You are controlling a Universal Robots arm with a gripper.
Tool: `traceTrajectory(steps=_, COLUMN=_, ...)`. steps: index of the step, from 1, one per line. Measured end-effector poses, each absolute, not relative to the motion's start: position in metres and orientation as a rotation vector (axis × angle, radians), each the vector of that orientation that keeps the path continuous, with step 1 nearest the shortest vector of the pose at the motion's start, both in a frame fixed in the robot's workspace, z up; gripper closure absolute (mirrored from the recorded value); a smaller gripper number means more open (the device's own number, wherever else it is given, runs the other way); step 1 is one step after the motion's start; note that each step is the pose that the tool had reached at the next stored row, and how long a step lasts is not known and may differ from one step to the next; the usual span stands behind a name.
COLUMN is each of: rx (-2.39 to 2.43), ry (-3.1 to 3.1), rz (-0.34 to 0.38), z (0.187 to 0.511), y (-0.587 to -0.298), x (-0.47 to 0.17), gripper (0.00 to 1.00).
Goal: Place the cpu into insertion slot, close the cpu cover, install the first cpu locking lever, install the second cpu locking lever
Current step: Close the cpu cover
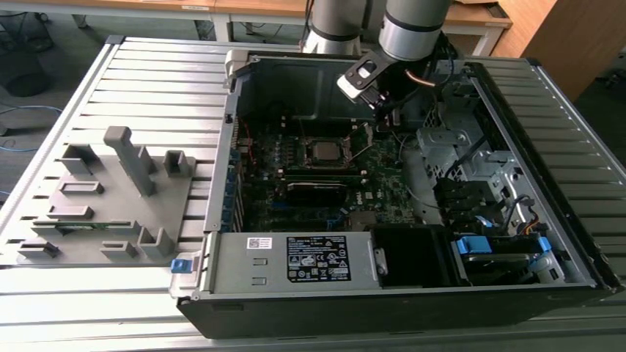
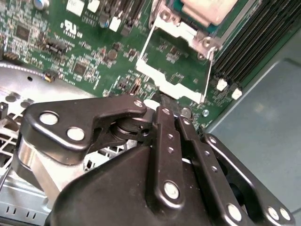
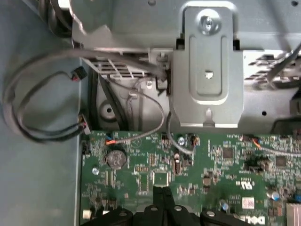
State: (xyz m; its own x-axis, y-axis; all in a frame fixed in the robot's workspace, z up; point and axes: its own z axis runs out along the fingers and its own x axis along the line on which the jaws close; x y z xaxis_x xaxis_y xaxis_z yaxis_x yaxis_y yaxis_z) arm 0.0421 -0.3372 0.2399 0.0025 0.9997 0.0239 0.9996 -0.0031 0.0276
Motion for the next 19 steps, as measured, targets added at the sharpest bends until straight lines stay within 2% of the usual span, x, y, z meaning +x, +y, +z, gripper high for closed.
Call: traceTrajectory(steps=19, rx=2.214, ry=2.208, rz=0.075, z=0.238, y=-0.337, x=-0.021, gripper=0.89)
